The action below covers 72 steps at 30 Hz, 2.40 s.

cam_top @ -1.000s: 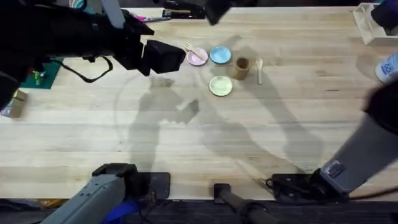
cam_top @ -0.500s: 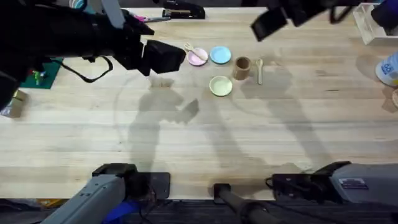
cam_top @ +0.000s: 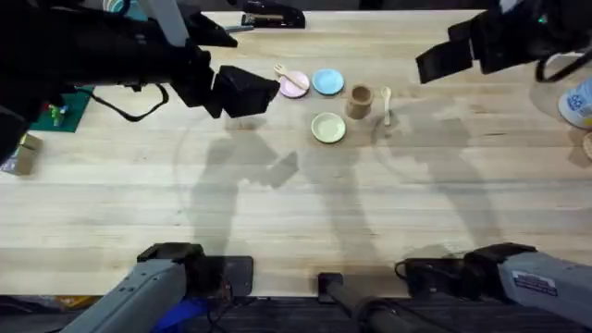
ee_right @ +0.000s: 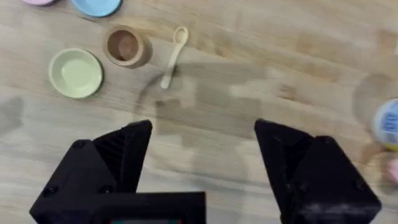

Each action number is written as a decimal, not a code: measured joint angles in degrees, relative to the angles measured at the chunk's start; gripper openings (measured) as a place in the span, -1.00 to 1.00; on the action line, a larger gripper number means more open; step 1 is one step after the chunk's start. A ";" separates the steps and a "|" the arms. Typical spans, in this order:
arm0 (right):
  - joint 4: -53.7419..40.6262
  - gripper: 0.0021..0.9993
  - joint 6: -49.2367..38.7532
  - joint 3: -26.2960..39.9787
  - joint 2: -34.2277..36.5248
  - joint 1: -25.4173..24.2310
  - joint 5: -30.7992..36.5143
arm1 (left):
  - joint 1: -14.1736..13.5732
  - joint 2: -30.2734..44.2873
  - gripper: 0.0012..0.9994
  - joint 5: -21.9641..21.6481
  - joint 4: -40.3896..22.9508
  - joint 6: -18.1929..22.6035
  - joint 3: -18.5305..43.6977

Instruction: Pick up a utensil and set it on the pink plate, then put the other utensil in the container.

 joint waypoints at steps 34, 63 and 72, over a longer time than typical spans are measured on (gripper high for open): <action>9.44 1.00 12.18 -1.21 17.37 -2.33 -6.55 | 0.00 0.00 0.99 11.54 0.01 10.94 0.00; 17.43 1.00 16.72 -1.19 29.24 -1.63 -5.10 | 0.00 0.00 0.99 11.54 0.00 10.96 0.00; 14.85 0.99 16.93 -1.21 31.27 -1.73 -5.09 | 0.00 0.00 0.99 11.56 0.00 10.95 0.00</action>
